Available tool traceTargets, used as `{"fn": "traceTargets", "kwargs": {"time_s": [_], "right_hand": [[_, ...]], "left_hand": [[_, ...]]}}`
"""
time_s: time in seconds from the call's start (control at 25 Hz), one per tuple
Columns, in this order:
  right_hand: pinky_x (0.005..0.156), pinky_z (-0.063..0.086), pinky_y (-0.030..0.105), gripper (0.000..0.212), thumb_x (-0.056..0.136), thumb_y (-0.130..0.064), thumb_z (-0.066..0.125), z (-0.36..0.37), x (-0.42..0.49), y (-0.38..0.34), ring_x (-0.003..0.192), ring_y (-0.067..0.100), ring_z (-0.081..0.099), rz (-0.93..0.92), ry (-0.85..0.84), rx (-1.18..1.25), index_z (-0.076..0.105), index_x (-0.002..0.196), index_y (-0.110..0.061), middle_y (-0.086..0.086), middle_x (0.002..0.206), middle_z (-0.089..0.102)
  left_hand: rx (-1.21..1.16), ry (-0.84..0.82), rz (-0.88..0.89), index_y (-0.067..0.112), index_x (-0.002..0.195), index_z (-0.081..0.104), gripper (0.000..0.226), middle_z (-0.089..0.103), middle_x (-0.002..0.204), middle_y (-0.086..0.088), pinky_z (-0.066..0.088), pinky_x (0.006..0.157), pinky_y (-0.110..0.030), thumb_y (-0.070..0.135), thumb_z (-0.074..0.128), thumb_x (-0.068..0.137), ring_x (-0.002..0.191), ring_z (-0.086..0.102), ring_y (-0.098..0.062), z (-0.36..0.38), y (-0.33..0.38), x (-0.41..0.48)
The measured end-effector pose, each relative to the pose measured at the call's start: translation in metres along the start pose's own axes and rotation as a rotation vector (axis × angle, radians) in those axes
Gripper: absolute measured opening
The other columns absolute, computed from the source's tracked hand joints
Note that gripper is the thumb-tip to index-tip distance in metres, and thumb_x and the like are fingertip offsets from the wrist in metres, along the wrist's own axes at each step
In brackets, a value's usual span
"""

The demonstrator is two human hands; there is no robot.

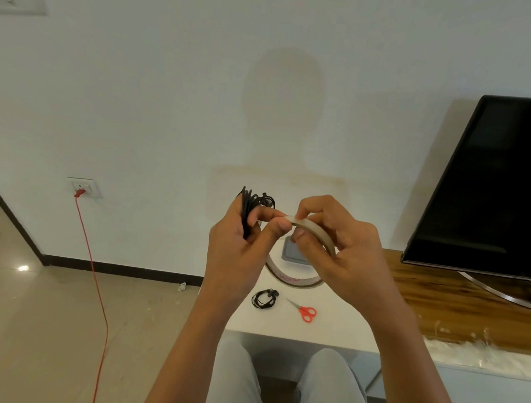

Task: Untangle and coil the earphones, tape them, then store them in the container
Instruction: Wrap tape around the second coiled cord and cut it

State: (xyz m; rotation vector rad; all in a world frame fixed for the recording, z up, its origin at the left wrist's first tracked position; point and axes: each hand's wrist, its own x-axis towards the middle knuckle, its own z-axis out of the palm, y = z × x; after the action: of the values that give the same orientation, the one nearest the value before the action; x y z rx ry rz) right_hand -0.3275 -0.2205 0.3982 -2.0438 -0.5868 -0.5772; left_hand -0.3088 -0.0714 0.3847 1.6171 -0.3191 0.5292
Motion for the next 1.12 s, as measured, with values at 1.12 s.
{"fn": "traceTargets", "kwargs": {"time_s": [1.12], "right_hand": [[0.052, 0.044, 0.023, 0.014, 0.089, -0.018, 0.061, 0.005, 0.002, -0.001, 0.062, 0.015, 0.055, -0.203, 0.196, -0.110, 0.049, 0.095, -0.023, -0.007, 0.066, 0.057]], "left_hand": [[-0.267, 0.105, -0.057, -0.003, 0.080, 0.049, 0.038, 0.063, 0.068, 0.007, 0.045, 0.065, -0.016, 0.029, 0.069, 0.076, 0.063, 0.047, -0.027, 0.011, 0.002, -0.008]]}}
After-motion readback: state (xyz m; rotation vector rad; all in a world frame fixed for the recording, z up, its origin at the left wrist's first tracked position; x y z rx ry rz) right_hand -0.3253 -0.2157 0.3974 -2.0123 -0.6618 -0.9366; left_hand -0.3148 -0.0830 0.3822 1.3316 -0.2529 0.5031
